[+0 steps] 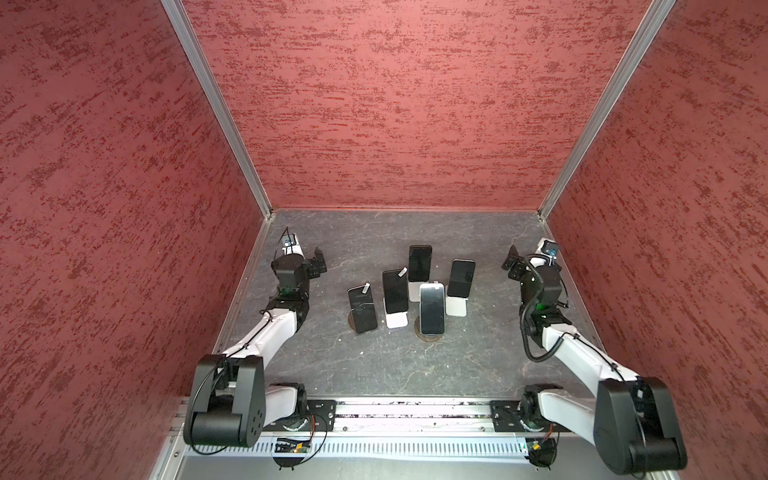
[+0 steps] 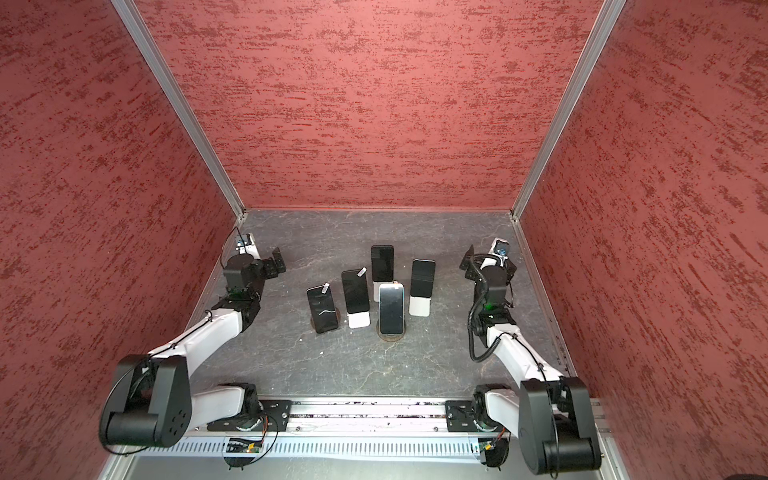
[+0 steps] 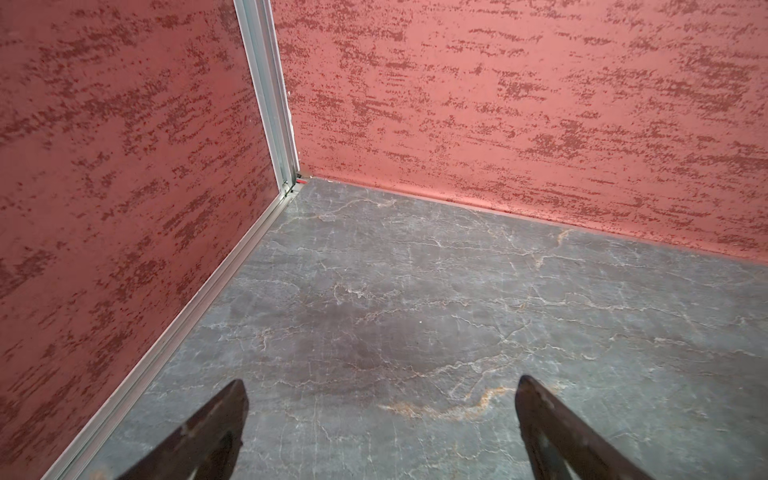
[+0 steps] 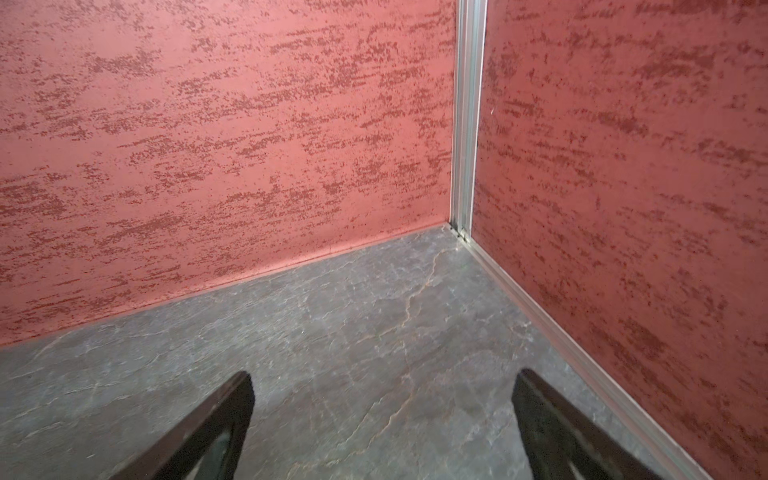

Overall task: Remove the phone from the phone stand
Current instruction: 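Reach right gripper to black phone on white stand while left gripper approaches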

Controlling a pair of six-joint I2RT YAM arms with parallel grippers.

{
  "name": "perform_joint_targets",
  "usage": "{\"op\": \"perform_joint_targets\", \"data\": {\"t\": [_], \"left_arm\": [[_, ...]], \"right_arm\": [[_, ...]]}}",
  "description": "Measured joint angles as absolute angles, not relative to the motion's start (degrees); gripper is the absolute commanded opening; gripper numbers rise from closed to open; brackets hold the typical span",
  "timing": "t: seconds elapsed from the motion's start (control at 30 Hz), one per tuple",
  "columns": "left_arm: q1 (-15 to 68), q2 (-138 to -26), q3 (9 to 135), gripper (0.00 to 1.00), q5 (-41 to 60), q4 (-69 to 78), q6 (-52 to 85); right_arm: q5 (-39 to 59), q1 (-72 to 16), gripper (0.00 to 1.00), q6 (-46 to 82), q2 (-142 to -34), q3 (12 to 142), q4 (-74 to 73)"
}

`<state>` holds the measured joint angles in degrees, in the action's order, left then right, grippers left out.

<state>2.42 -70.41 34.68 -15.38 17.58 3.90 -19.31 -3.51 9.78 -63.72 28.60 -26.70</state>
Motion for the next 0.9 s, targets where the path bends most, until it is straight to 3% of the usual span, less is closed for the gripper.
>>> {"op": "perform_joint_targets", "data": {"t": [0.47,0.67,0.9], "left_arm": [[8.7,-47.9,35.4,1.00,-14.9,-9.3,17.5],[12.9,-38.1,35.4,1.00,-9.8,-16.9,20.0],[17.5,-34.8,36.0,1.00,-3.3,-24.3,24.4]], "right_arm": [[-22.8,-7.0,0.99,22.5,-57.2,39.9,9.4],[-22.4,-10.7,0.99,25.2,-56.2,42.6,16.7],[-21.4,-16.3,0.99,28.2,-56.8,44.0,20.7]]}}
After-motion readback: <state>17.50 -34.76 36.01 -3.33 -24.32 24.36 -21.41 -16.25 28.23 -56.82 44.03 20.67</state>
